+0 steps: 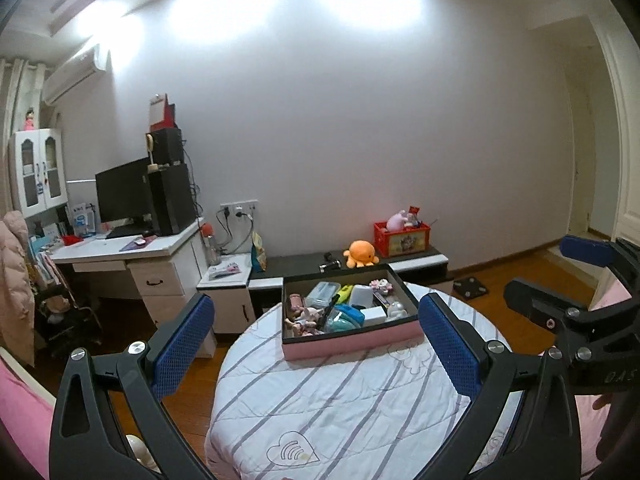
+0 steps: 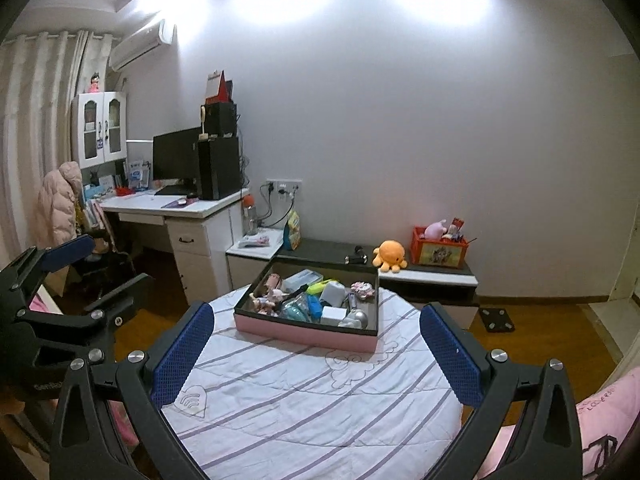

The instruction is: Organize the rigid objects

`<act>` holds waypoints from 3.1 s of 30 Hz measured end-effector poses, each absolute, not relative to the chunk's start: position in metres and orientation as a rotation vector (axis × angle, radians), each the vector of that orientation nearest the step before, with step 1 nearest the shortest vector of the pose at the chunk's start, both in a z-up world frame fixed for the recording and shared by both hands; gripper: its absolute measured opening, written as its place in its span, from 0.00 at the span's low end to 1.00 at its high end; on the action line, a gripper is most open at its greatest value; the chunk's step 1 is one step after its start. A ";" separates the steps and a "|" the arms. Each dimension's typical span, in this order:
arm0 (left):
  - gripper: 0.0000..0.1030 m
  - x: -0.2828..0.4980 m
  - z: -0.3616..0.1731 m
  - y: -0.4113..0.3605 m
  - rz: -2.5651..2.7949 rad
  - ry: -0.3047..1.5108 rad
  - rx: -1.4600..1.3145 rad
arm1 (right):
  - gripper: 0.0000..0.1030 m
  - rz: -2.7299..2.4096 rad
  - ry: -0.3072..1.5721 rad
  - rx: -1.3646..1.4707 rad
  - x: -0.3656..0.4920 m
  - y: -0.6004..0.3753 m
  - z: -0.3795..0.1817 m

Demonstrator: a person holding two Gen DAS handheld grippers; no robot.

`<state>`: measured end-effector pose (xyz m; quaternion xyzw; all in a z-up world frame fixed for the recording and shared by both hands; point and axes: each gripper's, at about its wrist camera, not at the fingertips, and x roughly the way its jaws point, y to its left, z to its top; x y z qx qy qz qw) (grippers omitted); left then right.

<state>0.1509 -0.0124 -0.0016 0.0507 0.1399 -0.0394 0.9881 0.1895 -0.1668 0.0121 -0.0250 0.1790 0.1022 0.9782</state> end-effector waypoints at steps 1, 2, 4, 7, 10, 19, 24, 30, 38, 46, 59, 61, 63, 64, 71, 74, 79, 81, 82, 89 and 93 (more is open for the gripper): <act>1.00 0.148 -0.002 -0.013 -0.077 0.262 0.095 | 1.00 0.199 0.354 -0.048 0.187 -0.168 0.012; 1.00 0.145 -0.003 -0.013 -0.076 0.250 0.092 | 1.00 0.195 0.343 -0.041 0.184 -0.168 0.012; 1.00 0.139 -0.005 -0.015 -0.080 0.220 0.089 | 1.00 0.180 0.316 -0.029 0.178 -0.170 0.012; 1.00 0.131 -0.011 -0.018 -0.080 0.191 0.082 | 1.00 0.158 0.287 -0.010 0.171 -0.174 0.008; 1.00 0.128 -0.020 -0.020 -0.070 0.189 0.078 | 1.00 0.150 0.274 0.009 0.168 -0.176 0.002; 1.00 0.132 -0.042 -0.026 -0.045 0.190 0.068 | 1.00 0.126 0.271 0.011 0.173 -0.181 -0.022; 1.00 0.124 -0.043 -0.028 -0.029 0.131 0.090 | 1.00 0.123 0.225 -0.008 0.165 -0.177 -0.028; 1.00 0.119 -0.039 -0.030 -0.040 0.099 0.100 | 1.00 0.141 0.166 0.006 0.153 -0.180 -0.021; 1.00 0.118 -0.036 -0.026 -0.032 0.080 0.079 | 1.00 0.114 0.112 -0.026 0.142 -0.171 -0.016; 1.00 0.110 -0.028 -0.019 0.001 0.048 0.085 | 1.00 0.112 0.059 -0.024 0.139 -0.165 -0.012; 1.00 0.114 -0.028 -0.012 0.009 0.051 0.083 | 1.00 0.089 0.042 -0.039 0.142 -0.158 -0.011; 1.00 0.115 -0.029 -0.012 0.006 0.050 0.084 | 1.00 0.084 0.044 -0.040 0.142 -0.158 -0.011; 1.00 0.115 -0.029 -0.012 0.004 0.049 0.083 | 1.00 0.085 0.045 -0.038 0.142 -0.159 -0.011; 1.00 0.115 -0.029 -0.012 0.004 0.048 0.084 | 1.00 0.085 0.047 -0.037 0.143 -0.159 -0.012; 1.00 0.117 -0.030 -0.014 0.011 0.047 0.092 | 1.00 0.088 0.057 -0.037 0.143 -0.159 -0.013; 1.00 0.117 -0.030 -0.015 0.010 0.050 0.094 | 1.00 0.091 0.062 -0.034 0.144 -0.158 -0.014; 1.00 0.119 -0.030 -0.015 0.013 0.051 0.097 | 1.00 0.091 0.065 -0.035 0.144 -0.157 -0.014; 1.00 0.118 -0.030 -0.015 0.014 0.050 0.097 | 1.00 0.091 0.069 -0.035 0.144 -0.157 -0.014; 1.00 0.119 -0.030 -0.015 0.014 0.050 0.095 | 1.00 0.090 0.070 -0.036 0.144 -0.156 -0.014; 1.00 0.118 -0.030 -0.014 0.014 0.048 0.095 | 1.00 0.090 0.071 -0.037 0.144 -0.156 -0.014; 1.00 0.119 -0.030 -0.014 0.017 0.048 0.095 | 1.00 0.090 0.071 -0.038 0.144 -0.156 -0.013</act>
